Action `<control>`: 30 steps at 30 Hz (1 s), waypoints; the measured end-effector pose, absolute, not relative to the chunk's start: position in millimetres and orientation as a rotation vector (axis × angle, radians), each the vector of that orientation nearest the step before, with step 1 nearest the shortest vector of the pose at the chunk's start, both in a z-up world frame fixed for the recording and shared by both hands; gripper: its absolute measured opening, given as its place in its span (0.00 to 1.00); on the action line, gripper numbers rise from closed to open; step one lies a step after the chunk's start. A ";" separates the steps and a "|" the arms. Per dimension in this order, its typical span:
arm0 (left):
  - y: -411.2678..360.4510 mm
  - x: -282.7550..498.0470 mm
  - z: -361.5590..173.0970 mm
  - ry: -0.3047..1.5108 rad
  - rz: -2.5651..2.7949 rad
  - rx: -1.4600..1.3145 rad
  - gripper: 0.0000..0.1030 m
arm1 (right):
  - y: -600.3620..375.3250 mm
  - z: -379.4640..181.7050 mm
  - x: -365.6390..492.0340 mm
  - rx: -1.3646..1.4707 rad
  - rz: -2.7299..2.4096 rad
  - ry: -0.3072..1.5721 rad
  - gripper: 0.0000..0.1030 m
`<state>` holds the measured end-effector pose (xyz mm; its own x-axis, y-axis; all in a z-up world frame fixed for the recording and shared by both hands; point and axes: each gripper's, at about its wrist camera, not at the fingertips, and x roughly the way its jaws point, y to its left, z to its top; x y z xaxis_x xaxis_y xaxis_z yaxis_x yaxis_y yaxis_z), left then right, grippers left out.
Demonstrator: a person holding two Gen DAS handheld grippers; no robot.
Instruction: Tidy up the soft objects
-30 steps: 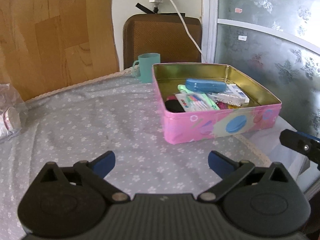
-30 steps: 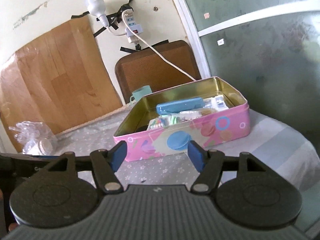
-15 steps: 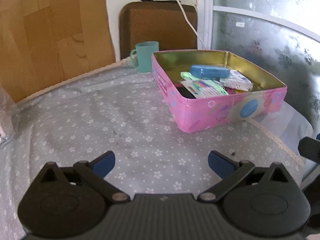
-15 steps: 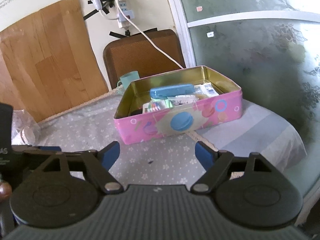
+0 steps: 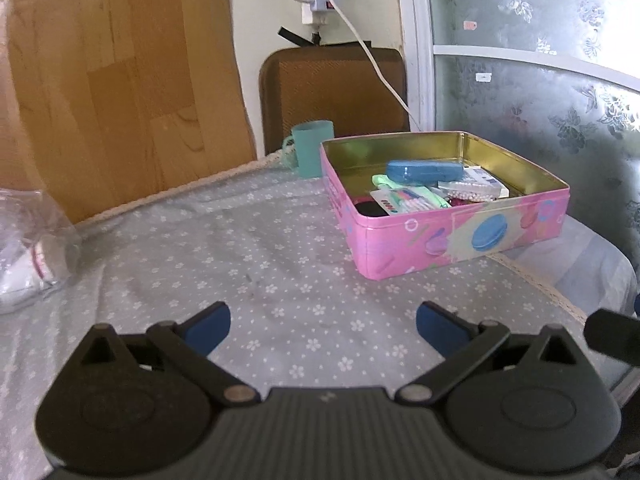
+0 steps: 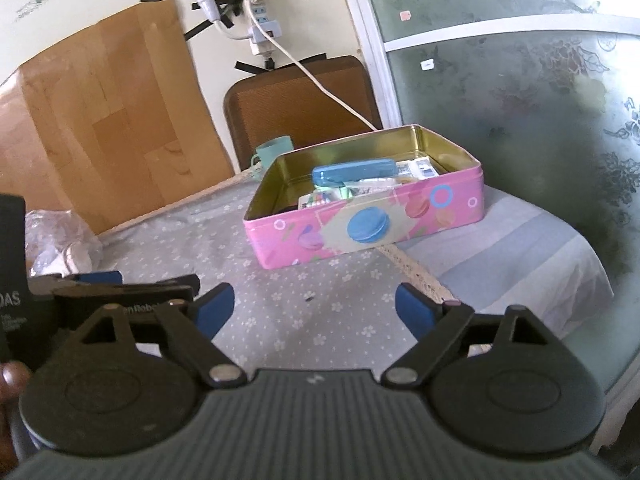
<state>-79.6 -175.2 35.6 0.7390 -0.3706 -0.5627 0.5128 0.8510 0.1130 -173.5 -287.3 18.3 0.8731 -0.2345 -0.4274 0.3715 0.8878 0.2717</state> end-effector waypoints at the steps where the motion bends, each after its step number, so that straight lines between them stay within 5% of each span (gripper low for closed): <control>1: -174.8 -83.3 35.8 0.556 -0.481 0.272 1.00 | -286.8 17.3 -176.3 0.352 -0.316 0.395 0.87; 30: -158.9 -107.4 24.5 0.655 -0.459 0.284 1.00 | -276.8 3.8 -191.3 0.351 -0.236 0.390 0.88</control>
